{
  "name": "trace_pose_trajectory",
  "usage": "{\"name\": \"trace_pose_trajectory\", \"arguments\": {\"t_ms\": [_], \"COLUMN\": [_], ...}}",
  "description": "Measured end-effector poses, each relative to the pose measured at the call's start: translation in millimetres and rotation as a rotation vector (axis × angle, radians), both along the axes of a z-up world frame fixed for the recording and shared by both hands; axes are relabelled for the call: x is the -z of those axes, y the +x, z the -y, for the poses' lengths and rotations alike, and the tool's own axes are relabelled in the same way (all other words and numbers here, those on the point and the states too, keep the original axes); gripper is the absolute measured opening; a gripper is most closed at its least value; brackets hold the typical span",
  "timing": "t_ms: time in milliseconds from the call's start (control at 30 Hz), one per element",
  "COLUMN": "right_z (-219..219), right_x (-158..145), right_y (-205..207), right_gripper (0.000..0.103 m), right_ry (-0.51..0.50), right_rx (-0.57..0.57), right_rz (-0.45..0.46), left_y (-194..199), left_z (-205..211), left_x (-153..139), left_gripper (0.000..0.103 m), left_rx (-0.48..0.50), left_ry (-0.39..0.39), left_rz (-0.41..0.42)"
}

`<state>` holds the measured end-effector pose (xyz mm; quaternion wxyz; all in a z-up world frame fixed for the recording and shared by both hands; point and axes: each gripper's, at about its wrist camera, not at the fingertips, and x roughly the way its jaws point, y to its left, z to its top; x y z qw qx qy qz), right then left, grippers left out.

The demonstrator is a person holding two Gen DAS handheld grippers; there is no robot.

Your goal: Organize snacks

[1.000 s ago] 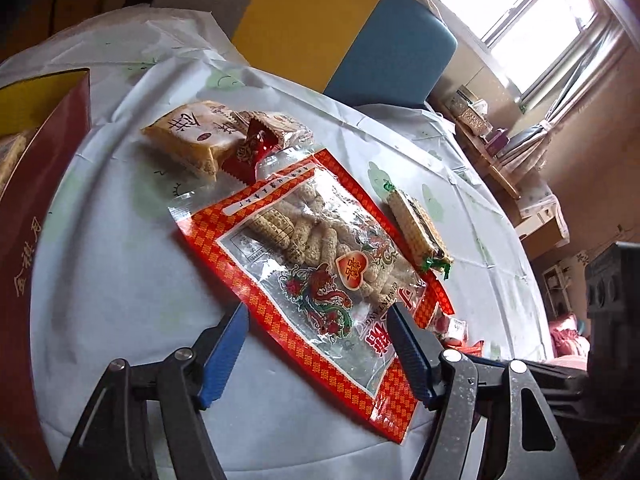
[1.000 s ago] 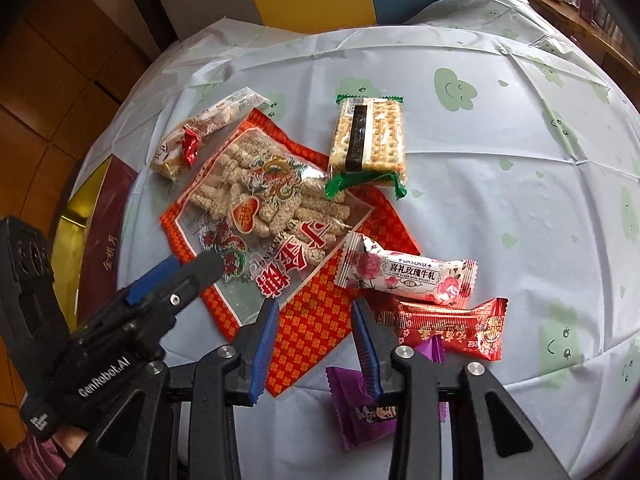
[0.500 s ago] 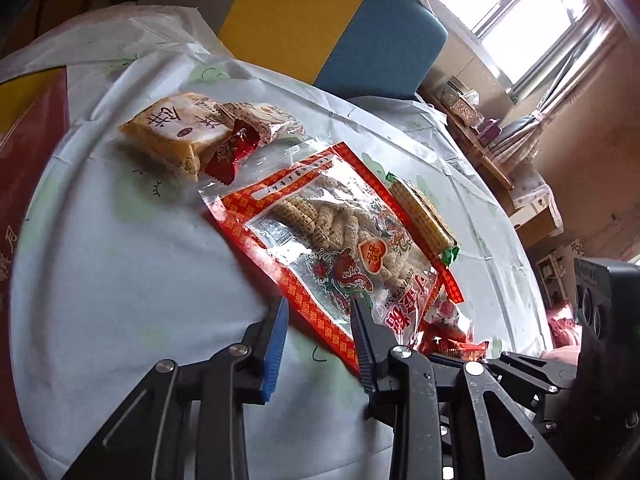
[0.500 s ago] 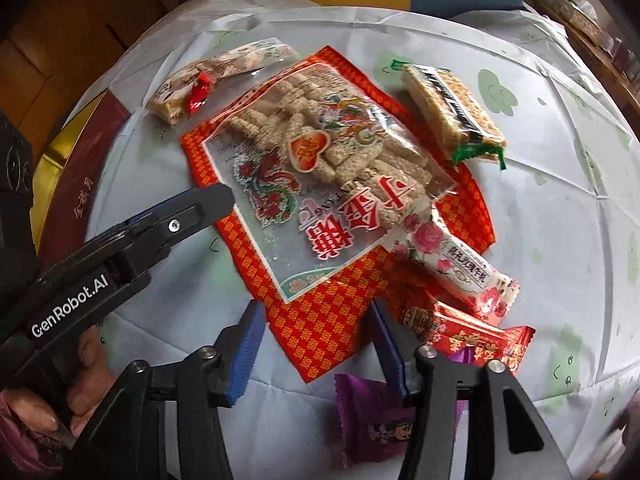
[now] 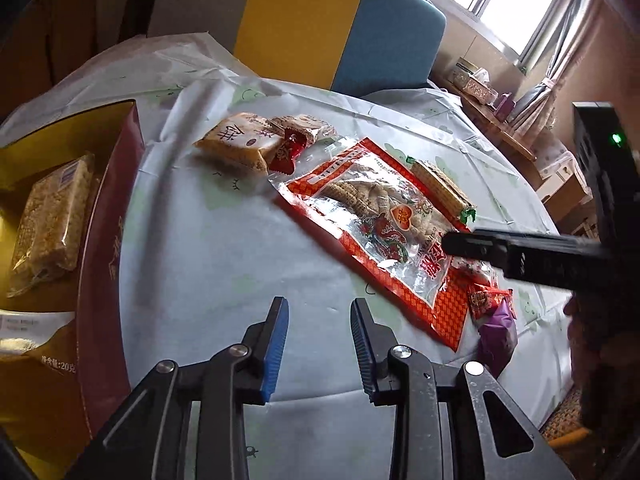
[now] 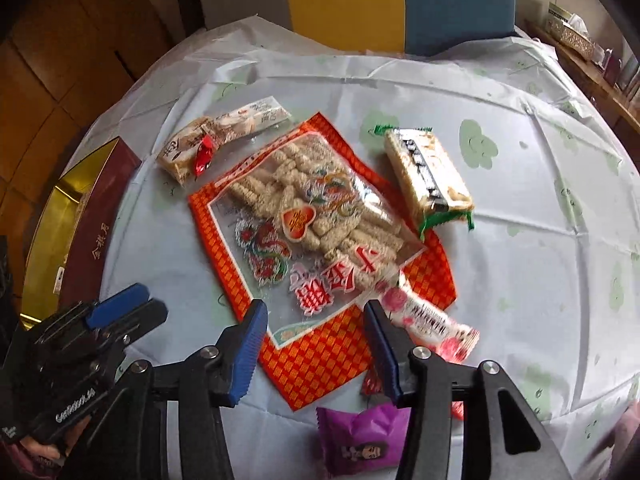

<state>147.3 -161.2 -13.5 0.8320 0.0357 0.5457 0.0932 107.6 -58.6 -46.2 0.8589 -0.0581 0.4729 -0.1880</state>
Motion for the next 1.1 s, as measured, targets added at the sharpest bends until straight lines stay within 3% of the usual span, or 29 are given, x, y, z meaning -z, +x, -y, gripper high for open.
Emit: {"name": "trace_pose_trajectory", "arguments": {"t_ms": [167,300,400,467,633,833,1100], "right_z": [-20.7,-35.4,-43.8,-45.1,-53.1,-54.1,-41.3], "right_x": [-6.8,3.8,15.6,21.8,30.2,30.9,28.7], "right_y": [38.9,70.1,84.9,89.9,105.3,93.2,73.5], "right_gripper": [0.053,0.060,0.068,0.080,0.087,0.083,0.083], "right_ry": [-0.059,-0.134,-0.146,-0.164,-0.139,-0.134,-0.097], "right_rx": [-0.102,-0.171,-0.229,-0.253,-0.296,-0.359,-0.380], "right_rz": [0.052,0.031,-0.014,-0.025,-0.018,0.001,0.028], "left_y": [-8.0,-9.2,-5.8,-2.8,10.4,51.2,107.6], "left_z": [-4.8,-12.2,-20.1,-25.1,-27.7,-16.3,24.2], "left_x": [-5.2,-6.1,-6.3,-6.4,-19.7,-43.0,-29.2], "left_gripper": [0.033,0.036,0.038,0.038,0.038,0.038,0.038], "left_rx": [0.021,0.016,0.000,-0.013,-0.020,0.027,0.114], "left_ry": [0.020,0.023,0.020,0.019,0.020,0.037,0.152], "left_rz": [0.021,0.018,0.006,0.000,0.026,0.067,0.082]}}
